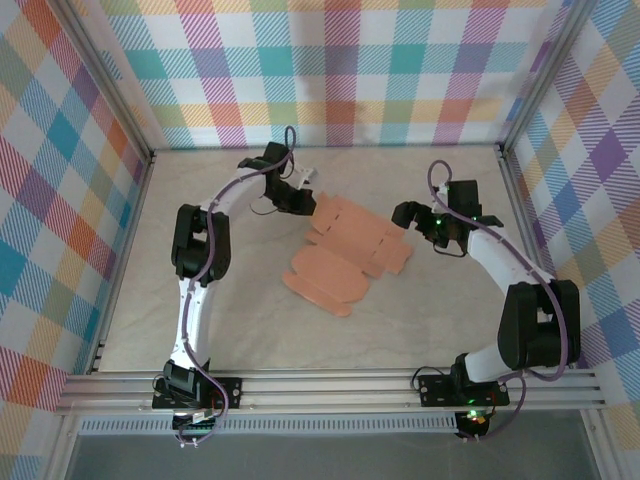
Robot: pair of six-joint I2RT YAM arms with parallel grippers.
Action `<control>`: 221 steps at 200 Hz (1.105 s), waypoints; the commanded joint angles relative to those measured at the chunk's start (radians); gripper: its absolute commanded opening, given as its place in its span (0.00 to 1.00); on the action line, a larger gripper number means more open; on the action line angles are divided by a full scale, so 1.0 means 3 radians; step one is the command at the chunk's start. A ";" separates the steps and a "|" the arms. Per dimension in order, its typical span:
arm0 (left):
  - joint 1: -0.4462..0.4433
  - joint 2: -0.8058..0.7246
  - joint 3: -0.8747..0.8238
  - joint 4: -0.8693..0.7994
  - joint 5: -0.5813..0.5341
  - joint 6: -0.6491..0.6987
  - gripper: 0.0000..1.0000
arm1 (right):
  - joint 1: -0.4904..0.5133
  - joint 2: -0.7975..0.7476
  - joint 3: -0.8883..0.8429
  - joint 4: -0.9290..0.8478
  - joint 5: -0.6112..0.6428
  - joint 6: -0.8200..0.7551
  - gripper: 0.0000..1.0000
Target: Fold the paper box
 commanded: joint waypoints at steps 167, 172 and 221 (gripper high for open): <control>-0.0049 -0.0830 -0.0881 0.0579 0.0640 0.1550 0.00 | 0.0192 0.1691 0.1449 -0.1301 -0.2197 -0.2590 0.48; -0.0049 -0.0829 -0.0881 0.0587 0.0638 0.1541 0.00 | 0.0197 0.1689 0.1437 -0.1305 -0.2202 -0.2600 0.42; -0.0051 -0.0874 -0.0947 0.0772 0.0633 0.1375 0.01 | 0.0211 0.1538 0.1300 -0.1067 -0.1917 -0.2438 0.05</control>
